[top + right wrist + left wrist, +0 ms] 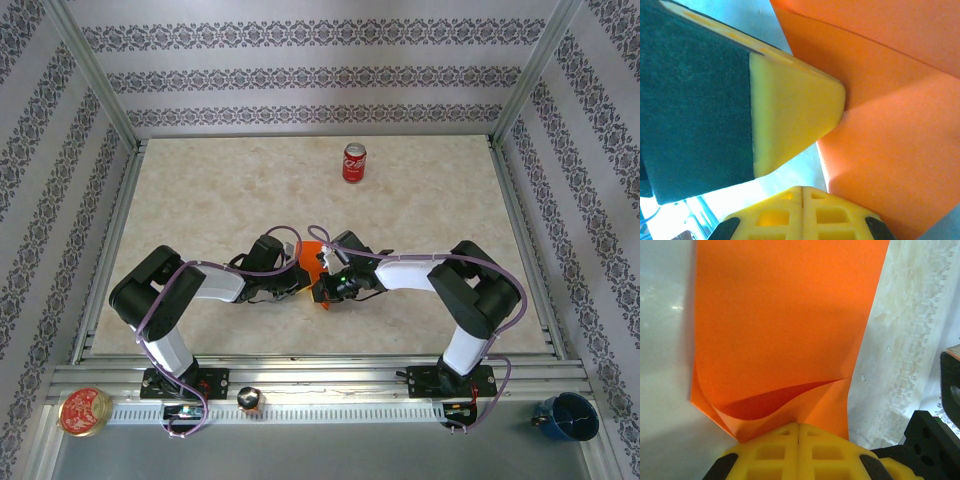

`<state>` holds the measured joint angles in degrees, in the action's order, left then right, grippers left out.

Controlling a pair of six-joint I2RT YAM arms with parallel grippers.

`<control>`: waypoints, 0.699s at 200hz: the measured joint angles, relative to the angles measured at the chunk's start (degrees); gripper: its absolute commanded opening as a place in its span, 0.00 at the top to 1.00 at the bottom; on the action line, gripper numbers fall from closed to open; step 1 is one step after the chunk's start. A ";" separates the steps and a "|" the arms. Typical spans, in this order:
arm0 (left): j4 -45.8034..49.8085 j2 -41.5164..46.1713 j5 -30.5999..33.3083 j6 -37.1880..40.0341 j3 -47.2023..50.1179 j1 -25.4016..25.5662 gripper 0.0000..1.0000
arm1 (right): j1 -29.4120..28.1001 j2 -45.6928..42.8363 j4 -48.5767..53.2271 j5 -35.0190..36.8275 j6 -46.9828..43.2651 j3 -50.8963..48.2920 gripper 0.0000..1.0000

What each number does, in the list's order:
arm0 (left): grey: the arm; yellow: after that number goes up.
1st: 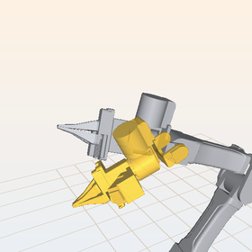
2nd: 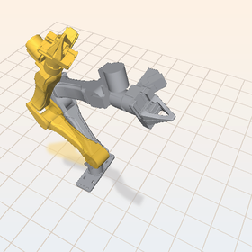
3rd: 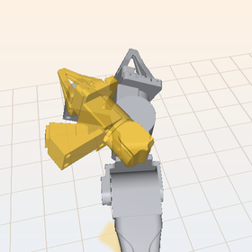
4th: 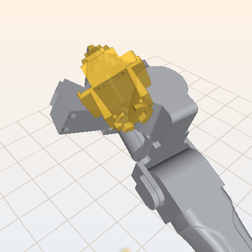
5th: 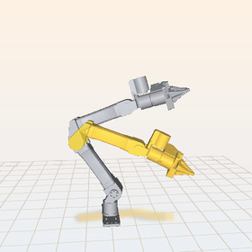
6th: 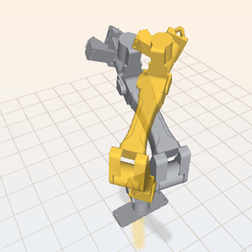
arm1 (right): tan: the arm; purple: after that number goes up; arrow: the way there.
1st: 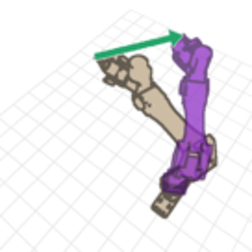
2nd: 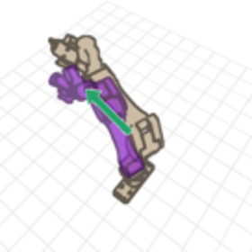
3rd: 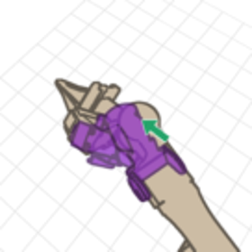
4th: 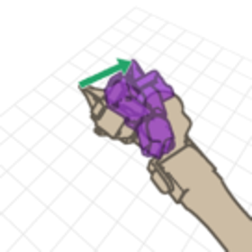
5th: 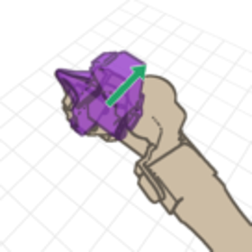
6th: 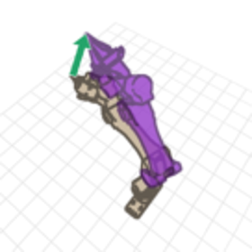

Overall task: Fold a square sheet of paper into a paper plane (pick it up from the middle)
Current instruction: Third fold the triangle at the center of the table.

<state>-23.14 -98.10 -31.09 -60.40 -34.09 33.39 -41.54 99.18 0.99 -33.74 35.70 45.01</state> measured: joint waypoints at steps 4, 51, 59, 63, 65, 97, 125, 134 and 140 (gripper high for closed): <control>0.00 0.00 0.00 0.00 0.00 0.00 1.00 | 0.00 0.00 -0.11 0.00 0.00 -0.13 0.98; 0.00 0.00 0.00 0.00 0.00 0.00 1.00 | 0.00 -0.44 -1.66 -0.11 0.20 -2.60 0.98; -0.02 0.00 0.00 0.00 0.00 0.00 1.00 | 0.00 -0.74 -2.12 -0.11 0.22 -3.13 0.97; 0.00 0.00 0.00 0.00 0.00 0.00 1.00 | 0.00 -0.92 -2.32 -0.15 0.24 -3.41 0.97; 0.00 0.00 0.00 0.00 0.00 0.00 1.00 | 0.00 -1.01 -2.51 -0.15 0.24 -3.56 0.97; -0.11 0.00 0.02 -0.02 0.13 0.00 1.00 | 0.02 -2.47 -3.98 -0.24 0.68 -5.79 0.96; -0.48 0.00 0.02 -0.04 0.33 0.00 1.00 | 0.02 -4.33 -5.60 -0.44 1.73 -8.48 0.95; -0.61 0.00 0.02 -0.04 0.37 0.00 1.00 | 0.02 -5.07 -5.92 -0.70 1.97 -9.51 0.95; -0.68 0.00 0.02 -0.04 0.39 0.00 1.00 | 0.02 -5.57 -6.19 -0.87 2.16 -10.21 0.95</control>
<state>-23.81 -98.10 -31.07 -60.45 -33.69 33.39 -41.52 93.60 -5.19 -34.61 37.87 34.81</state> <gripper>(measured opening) 0.050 0.064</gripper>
